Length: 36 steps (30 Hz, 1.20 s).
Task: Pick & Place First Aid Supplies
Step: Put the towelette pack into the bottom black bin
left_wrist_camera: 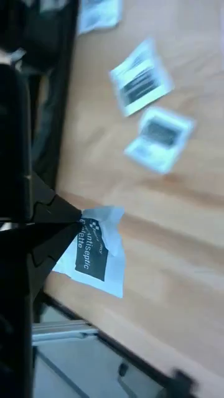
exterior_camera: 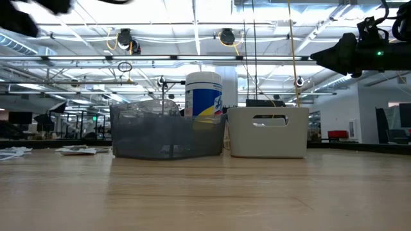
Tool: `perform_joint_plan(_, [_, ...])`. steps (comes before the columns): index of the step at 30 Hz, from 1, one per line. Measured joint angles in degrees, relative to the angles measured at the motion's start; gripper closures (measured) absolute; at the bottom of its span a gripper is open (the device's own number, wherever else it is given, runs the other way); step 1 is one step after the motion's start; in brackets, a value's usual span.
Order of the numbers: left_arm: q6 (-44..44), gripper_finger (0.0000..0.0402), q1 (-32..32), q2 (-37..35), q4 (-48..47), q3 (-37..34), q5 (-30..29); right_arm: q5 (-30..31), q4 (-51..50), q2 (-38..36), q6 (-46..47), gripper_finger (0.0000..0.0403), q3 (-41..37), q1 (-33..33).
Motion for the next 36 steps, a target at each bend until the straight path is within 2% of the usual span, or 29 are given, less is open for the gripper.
perform_joint_plan(8, [15.6,0.0402,16.2,9.4,-4.3,11.0,-2.0,0.0,0.0,0.0,0.0,0.0140,0.0,0.0])
perform_joint_plan(19, [26.9,0.0402,30.1,23.2,-8.7,29.5,-4.0,0.0,0.0,0.0,0.0,0.0140,0.0,0.0])
perform_joint_plan(26, [30.0,0.0402,35.2,29.4,-12.1,39.0,-5.8,0.0,0.0,0.0,0.0,0.0140,0.0,0.0])
perform_joint_plan(31, [29.6,0.0402,35.1,32.5,-11.4,39.1,-9.3,0.0,0.0,0.0,0.0,0.0140,0.0,0.0])
perform_joint_plan(36, [29.9,0.0402,34.5,34.5,-5.6,37.2,-10.4,0.0,0.0,0.0,0.0,0.0140,0.0,0.0])
